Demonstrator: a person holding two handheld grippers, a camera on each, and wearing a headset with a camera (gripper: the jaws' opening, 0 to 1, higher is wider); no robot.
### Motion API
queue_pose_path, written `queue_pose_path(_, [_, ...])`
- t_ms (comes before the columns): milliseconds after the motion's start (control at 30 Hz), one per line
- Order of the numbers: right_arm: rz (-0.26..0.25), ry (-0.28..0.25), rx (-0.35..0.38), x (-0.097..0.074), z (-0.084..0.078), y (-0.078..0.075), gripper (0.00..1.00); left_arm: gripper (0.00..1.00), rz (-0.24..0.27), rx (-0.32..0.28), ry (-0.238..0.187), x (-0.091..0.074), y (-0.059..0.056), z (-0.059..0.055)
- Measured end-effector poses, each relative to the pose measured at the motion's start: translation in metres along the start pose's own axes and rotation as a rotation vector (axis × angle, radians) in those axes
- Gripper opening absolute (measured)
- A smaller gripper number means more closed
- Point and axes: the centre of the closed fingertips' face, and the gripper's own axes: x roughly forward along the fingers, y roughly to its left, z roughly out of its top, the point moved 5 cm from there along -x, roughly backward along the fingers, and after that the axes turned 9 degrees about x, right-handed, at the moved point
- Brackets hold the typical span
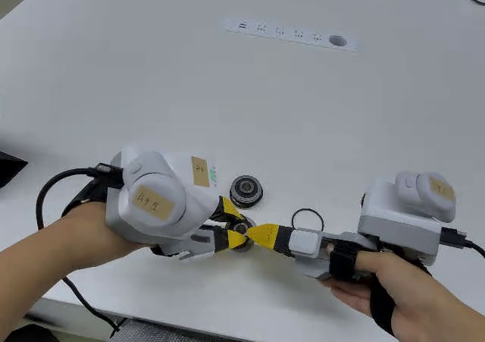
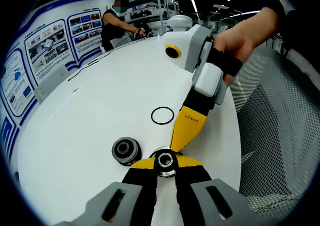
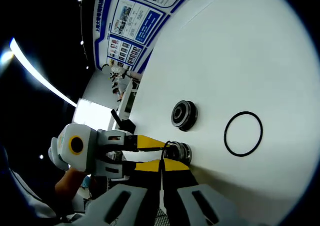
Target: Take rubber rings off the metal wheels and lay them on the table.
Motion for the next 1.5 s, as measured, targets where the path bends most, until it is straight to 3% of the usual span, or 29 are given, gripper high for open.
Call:
queue_pose_path(367, [-0.017, -0.002, 0.009, -0.001, 0.001, 0.001, 0.01, 0.18, 0.015, -0.006, -0.004, -0.007, -0.003, 0.000])
queue_pose_path(467, [-0.009, 0.000, 0.017, -0.001, 0.000, 0.004, 0.01, 0.22, 0.025, -0.044, -0.024, -0.015, -0.004, -0.001])
queue_pose_path(567, [0.002, 0.001, 0.019, 0.000, 0.000, 0.008, 0.01, 0.33, 0.031, -0.095, -0.044, -0.023, -0.005, -0.004])
queue_pose_path(767, [0.022, 0.005, 0.026, 0.001, 0.000, 0.014, 0.01, 0.35, 0.077, -0.125, -0.041, -0.032, -0.004, -0.014])
queue_pose_path(867, [0.035, -0.001, 0.024, 0.000, 0.002, 0.018, 0.01, 0.37, 0.098, -0.169, -0.073, -0.037, -0.001, -0.012])
queue_pose_path(1067, [0.051, -0.069, 0.051, -0.013, 0.017, 0.020, 0.02, 0.42, 0.132, -0.220, -0.149, -0.045, 0.006, -0.002])
queue_pose_path(1267, [0.006, -0.172, 0.093, -0.033, 0.032, 0.004, 0.02, 0.45, 0.139, -0.251, -0.230, -0.050, 0.009, 0.010])
queue_pose_path(1400, [-0.079, -0.229, 0.119, -0.047, 0.035, -0.017, 0.02, 0.45, 0.132, -0.242, -0.231, -0.050, 0.004, 0.013])
queue_pose_path(1500, [-0.110, -0.260, 0.145, -0.053, 0.034, -0.025, 0.02, 0.45, 0.124, -0.238, -0.225, -0.050, 0.001, 0.011])
